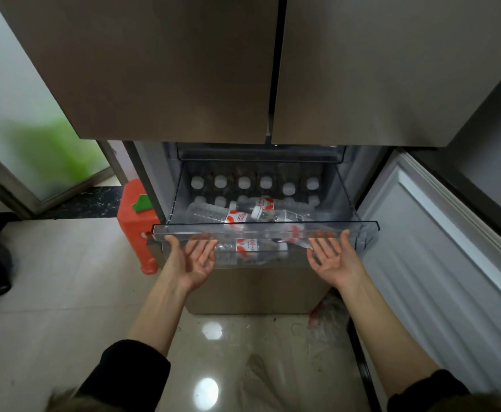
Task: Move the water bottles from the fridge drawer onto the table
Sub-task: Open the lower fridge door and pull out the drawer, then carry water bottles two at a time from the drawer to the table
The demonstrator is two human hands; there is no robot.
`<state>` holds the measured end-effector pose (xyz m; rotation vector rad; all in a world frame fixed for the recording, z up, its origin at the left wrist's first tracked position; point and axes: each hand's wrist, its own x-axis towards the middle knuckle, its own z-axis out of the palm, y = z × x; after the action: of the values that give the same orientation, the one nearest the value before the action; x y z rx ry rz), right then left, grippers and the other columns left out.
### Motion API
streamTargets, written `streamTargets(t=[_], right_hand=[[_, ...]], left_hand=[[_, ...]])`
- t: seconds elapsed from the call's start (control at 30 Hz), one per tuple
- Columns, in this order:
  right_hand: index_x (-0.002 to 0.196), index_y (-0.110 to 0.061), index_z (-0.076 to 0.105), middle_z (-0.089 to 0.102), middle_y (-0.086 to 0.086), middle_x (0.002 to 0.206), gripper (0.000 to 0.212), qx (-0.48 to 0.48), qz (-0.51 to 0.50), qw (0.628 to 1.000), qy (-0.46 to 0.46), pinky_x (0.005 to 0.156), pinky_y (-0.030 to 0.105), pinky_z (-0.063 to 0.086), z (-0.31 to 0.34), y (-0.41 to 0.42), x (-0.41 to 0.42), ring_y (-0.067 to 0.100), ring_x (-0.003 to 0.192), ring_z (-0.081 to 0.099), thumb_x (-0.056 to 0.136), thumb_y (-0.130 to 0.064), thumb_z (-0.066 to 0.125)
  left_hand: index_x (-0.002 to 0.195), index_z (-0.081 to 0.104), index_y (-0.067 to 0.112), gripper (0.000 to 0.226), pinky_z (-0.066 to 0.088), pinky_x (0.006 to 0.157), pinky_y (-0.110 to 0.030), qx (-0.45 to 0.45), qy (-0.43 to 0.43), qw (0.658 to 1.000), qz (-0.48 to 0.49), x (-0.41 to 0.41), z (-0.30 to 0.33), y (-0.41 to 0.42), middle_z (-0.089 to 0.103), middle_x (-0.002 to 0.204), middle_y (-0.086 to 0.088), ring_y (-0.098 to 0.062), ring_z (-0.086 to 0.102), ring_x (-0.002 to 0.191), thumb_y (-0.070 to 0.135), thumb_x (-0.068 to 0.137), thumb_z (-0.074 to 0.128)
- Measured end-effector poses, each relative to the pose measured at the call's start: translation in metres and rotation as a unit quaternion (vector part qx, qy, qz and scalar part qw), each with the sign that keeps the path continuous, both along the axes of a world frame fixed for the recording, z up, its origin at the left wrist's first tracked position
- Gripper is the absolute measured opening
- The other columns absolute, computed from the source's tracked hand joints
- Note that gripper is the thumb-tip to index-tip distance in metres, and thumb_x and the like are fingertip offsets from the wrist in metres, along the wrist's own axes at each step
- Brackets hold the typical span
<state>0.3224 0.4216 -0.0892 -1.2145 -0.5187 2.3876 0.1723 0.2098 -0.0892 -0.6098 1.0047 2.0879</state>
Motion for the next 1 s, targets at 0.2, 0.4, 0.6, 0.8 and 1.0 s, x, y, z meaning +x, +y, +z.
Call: streamTargets(t=[0.2,0.4,0.6,0.8,1.0], right_hand=[[0.101,-0.014,0.058,0.059,0.006,0.128,0.037,-0.014,-0.003,1.0,0.01,0.092,0.036,0.042,0.003,-0.003,0.006,0.022,0.121,0.054,0.093,-0.048,0.043],[0.1,-0.012,0.055,0.061,0.01,0.116,0.026,0.013,0.033,0.999,0.007,0.083,0.039,0.048,0.005,-0.003,0.016,0.026,0.092,0.064,0.096,-0.035,0.044],[0.1,-0.008,0.059,0.067,0.013,0.102,0.029,0.137,0.209,0.967,-0.051,0.065,0.03,0.06,0.025,-0.009,0.025,0.027,0.094,0.064,0.098,-0.031,0.042],[0.111,-0.004,0.059,0.07,0.015,0.1,0.03,0.334,0.247,0.909,-0.032,0.076,0.029,0.059,0.053,-0.003,-0.001,0.027,0.092,0.069,0.095,-0.026,0.047],[0.114,-0.012,0.062,0.067,0.002,0.106,0.025,0.51,0.306,0.797,-0.107,0.087,0.025,0.053,0.061,0.027,-0.051,0.01,0.097,0.063,0.094,-0.023,0.051]], left_hand=[[0.111,0.053,0.008,0.067,0.048,0.079,-0.031,0.029,-0.007,1.0,-0.008,-0.001,-0.005,-0.008,0.053,0.133,-0.013,-0.024,0.052,0.122,0.064,0.089,0.025],[0.12,0.05,0.007,0.049,0.057,0.073,-0.04,0.089,0.009,0.995,-0.046,0.002,-0.007,-0.027,0.072,0.097,-0.017,-0.028,0.071,0.083,0.046,0.096,0.033],[0.118,0.054,0.005,0.047,0.053,0.083,-0.04,0.037,0.077,0.975,-0.205,-0.003,0.007,-0.042,0.069,0.108,-0.016,-0.024,0.07,0.094,0.041,0.096,0.033],[0.12,0.054,0.008,0.038,0.054,0.088,-0.033,-0.001,0.222,0.941,-0.257,-0.021,0.045,-0.026,0.064,0.12,-0.011,-0.024,0.063,0.109,0.032,0.095,0.038],[0.126,0.051,0.015,0.035,0.053,0.087,-0.026,-0.119,0.342,0.876,-0.318,-0.054,0.062,0.012,0.064,0.119,-0.003,-0.017,0.064,0.107,0.028,0.095,0.046]])
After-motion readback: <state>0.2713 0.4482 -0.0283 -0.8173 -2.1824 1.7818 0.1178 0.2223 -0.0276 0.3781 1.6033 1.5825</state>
